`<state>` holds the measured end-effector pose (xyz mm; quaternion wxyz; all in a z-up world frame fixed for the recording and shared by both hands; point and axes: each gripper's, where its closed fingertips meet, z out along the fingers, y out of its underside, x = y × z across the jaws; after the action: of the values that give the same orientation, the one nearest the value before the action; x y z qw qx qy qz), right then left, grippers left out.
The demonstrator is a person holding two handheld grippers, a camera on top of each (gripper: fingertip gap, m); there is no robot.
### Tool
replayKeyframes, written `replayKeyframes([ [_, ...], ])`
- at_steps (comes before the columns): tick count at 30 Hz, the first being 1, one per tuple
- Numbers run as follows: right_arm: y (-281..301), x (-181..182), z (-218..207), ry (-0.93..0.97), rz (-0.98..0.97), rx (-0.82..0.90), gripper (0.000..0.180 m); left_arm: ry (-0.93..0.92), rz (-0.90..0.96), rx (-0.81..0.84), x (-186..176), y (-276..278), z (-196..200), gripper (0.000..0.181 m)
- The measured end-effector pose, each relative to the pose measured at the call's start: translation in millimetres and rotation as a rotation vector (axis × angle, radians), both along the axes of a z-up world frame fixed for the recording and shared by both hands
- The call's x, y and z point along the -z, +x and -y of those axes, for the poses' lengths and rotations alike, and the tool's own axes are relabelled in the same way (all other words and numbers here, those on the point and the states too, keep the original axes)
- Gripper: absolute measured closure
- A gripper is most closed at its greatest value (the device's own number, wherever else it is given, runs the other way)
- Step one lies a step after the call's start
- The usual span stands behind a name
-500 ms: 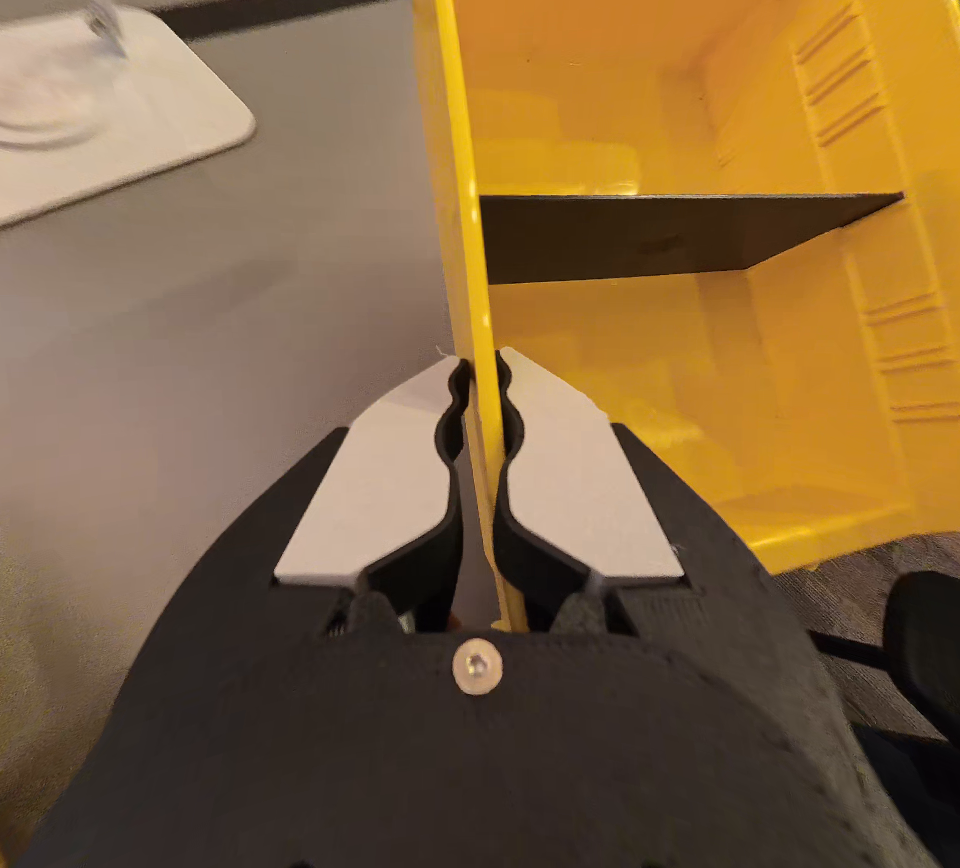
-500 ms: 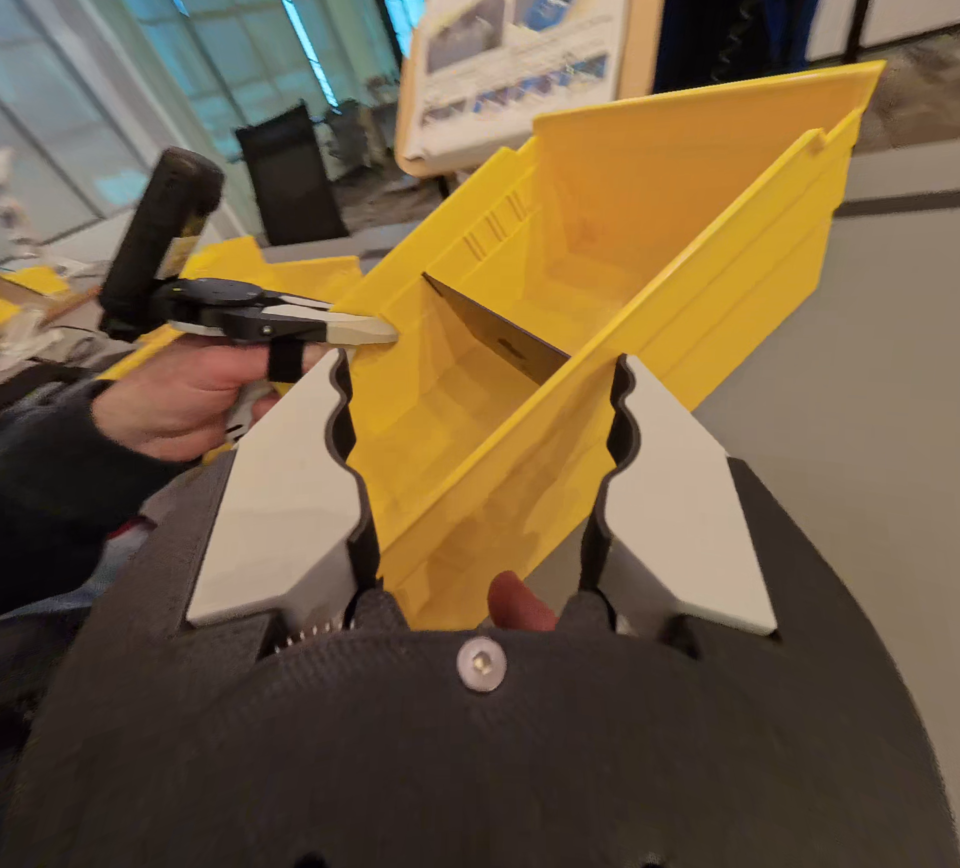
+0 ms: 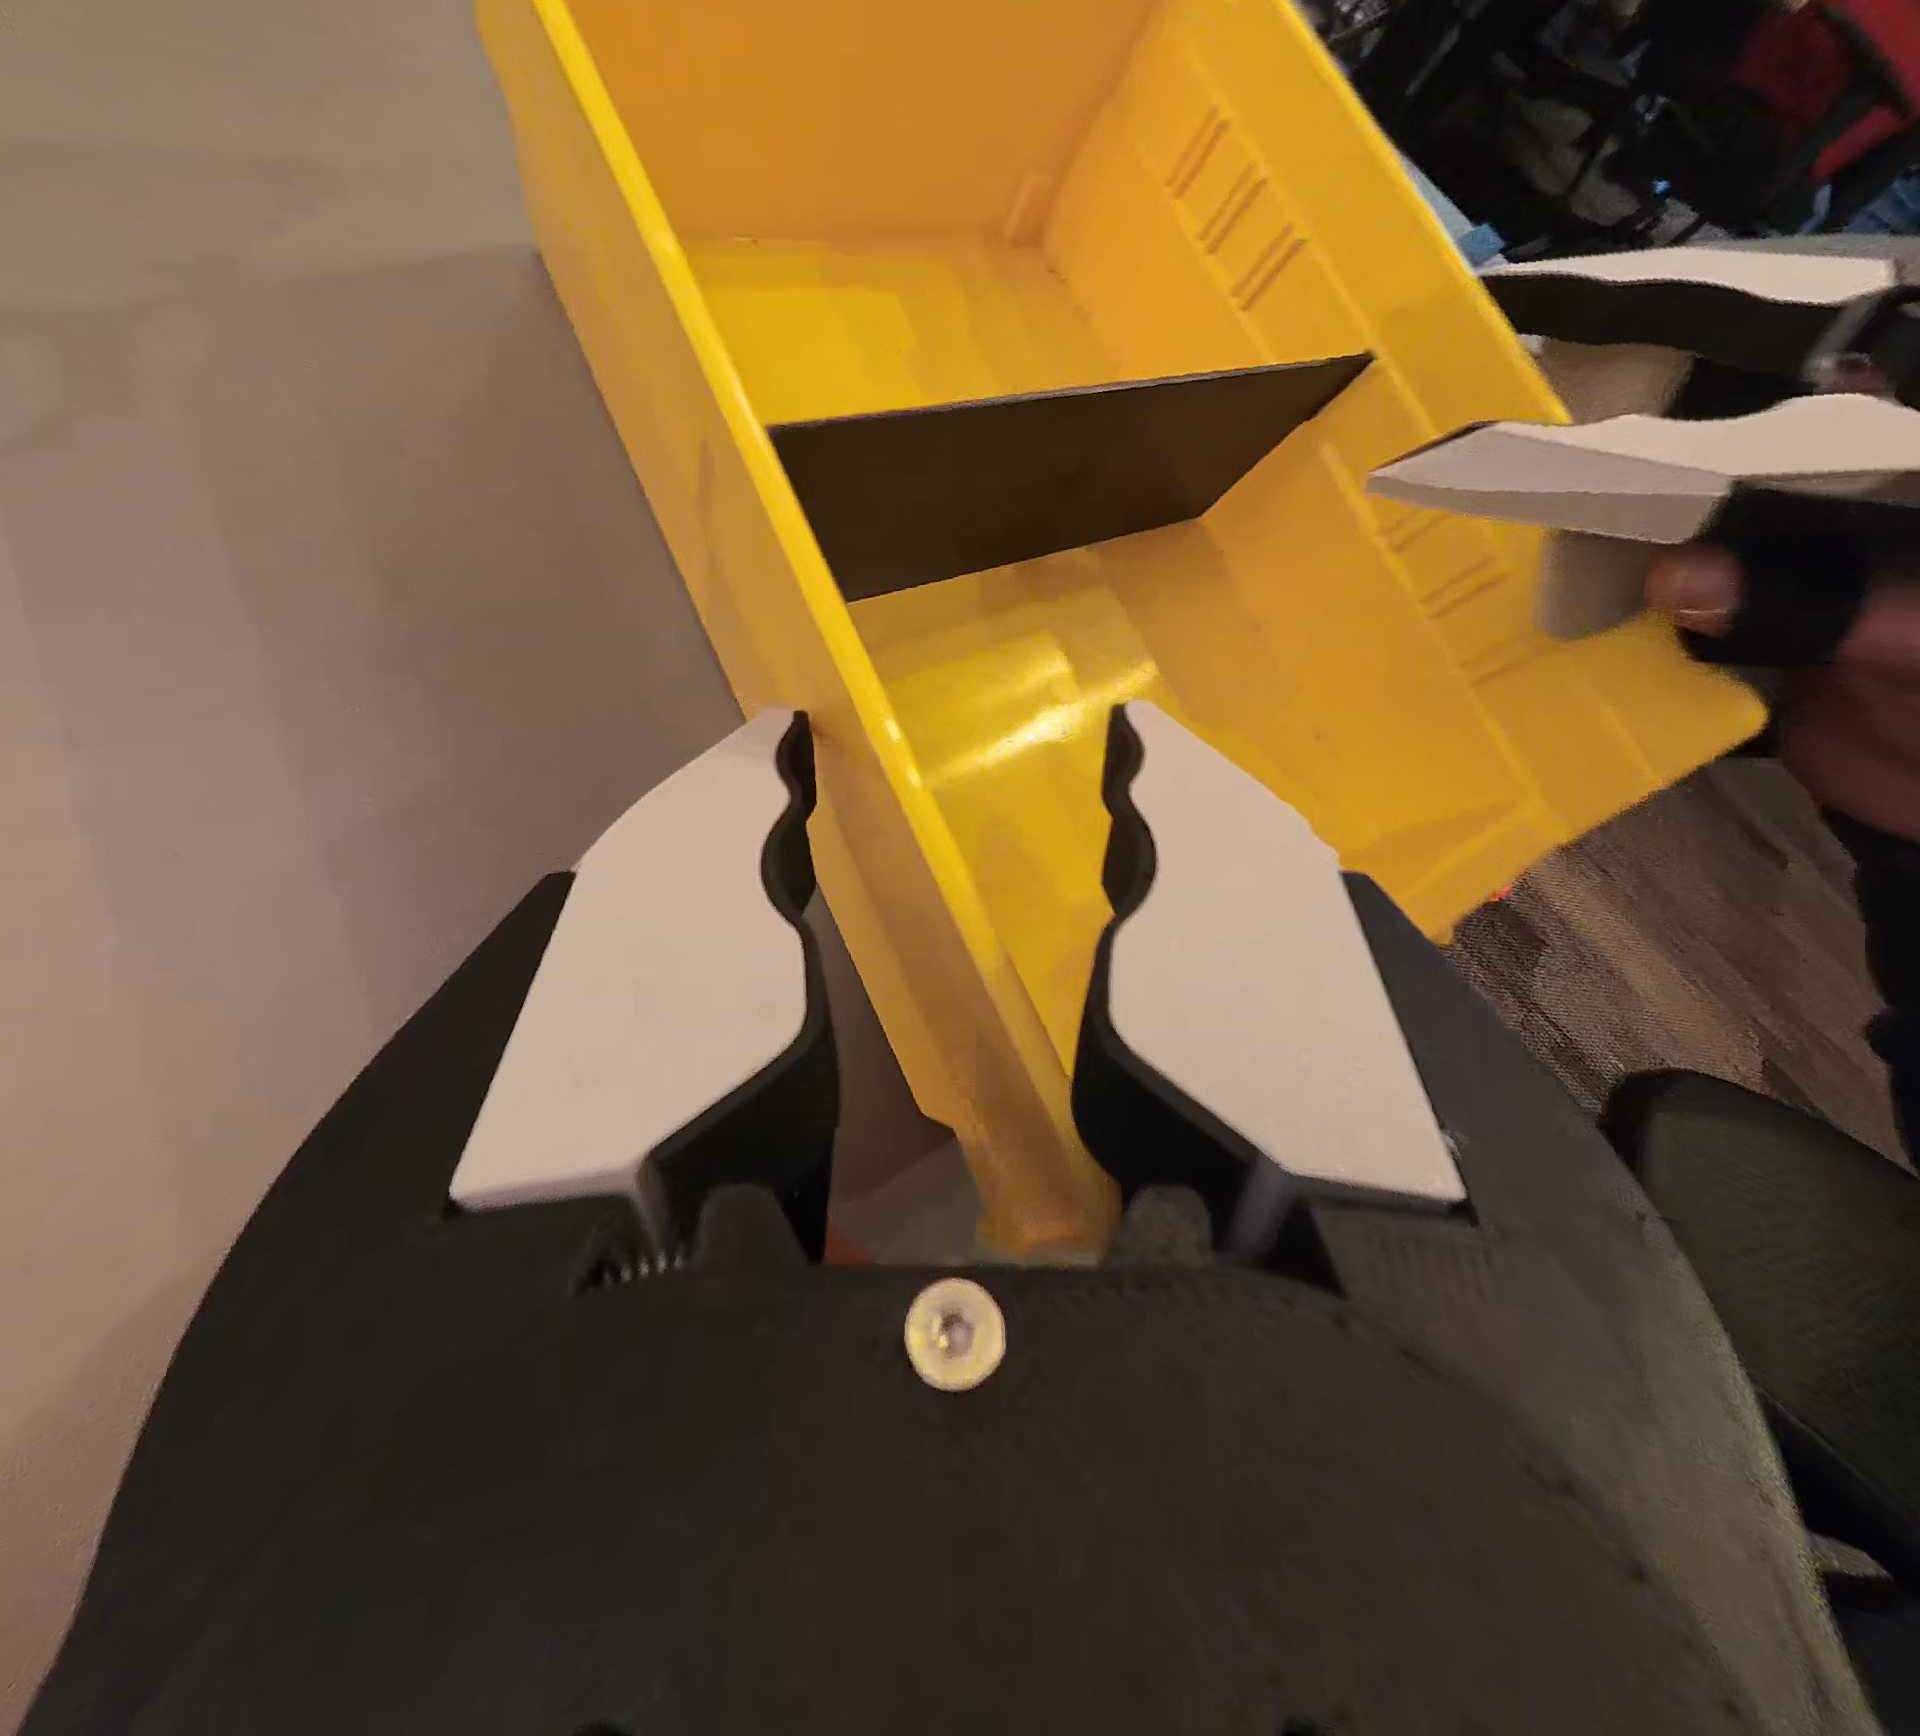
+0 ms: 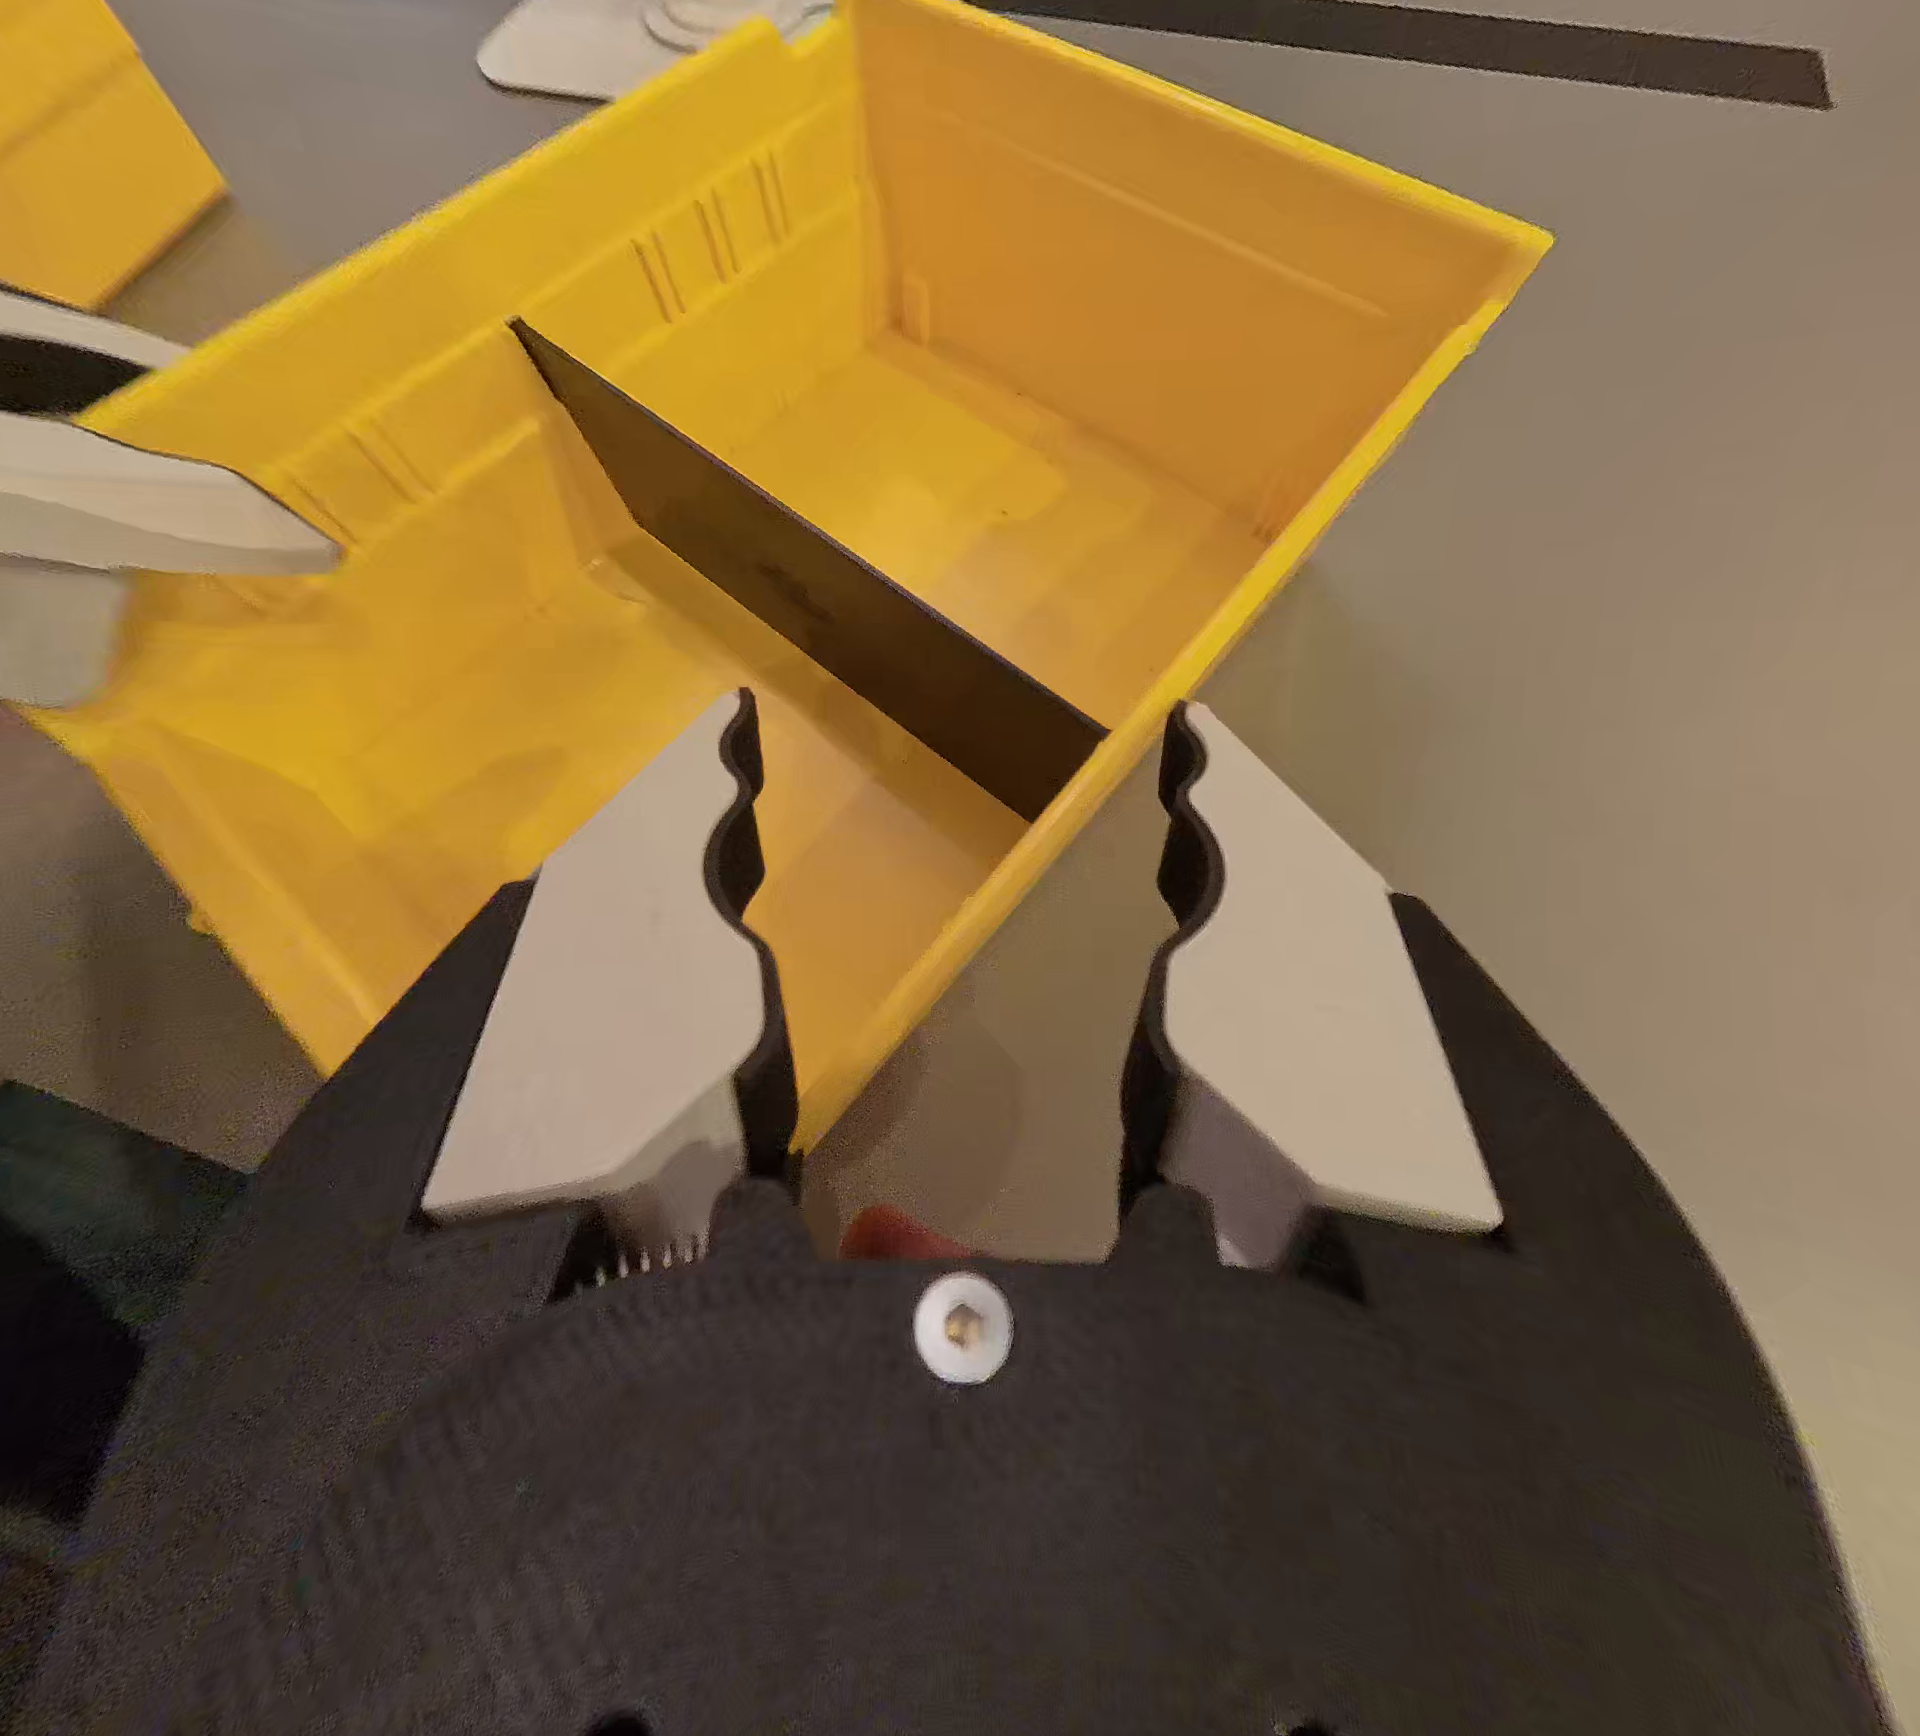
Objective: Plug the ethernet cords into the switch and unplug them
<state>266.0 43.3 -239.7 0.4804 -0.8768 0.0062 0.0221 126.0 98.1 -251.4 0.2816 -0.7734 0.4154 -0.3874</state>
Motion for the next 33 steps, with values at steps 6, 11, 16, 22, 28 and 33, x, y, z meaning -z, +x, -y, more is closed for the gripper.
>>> replayKeyframes([
  [6, 9, 7, -2, -0.090, 0.163, -0.012, 0.108, 0.124, 0.104, 0.014, -63, -38, 3, 0.118],
  [11, 36, 17, 1, -0.162, 0.278, 0.002, 0.126, 0.393, 0.012, -0.195, -121, -158, -37, 0.118],
  [16, 59, 25, 2, -0.205, 0.318, 0.003, 0.138, 0.514, -0.356, -0.594, -97, -342, -97, 0.116],
  [22, 80, 24, 3, -0.237, 0.321, 0.002, 0.156, 0.362, -0.521, -0.782, -35, -457, -109, 0.116],
  [28, 90, 24, 6, -0.244, 0.286, -0.031, 0.161, 0.191, -0.450, -0.716, 5, -457, -115, 0.160],
  [33, 107, 25, 11, -0.262, 0.283, -0.031, 0.163, 0.198, -0.425, -0.719, 7, -461, -119, 0.174],
])
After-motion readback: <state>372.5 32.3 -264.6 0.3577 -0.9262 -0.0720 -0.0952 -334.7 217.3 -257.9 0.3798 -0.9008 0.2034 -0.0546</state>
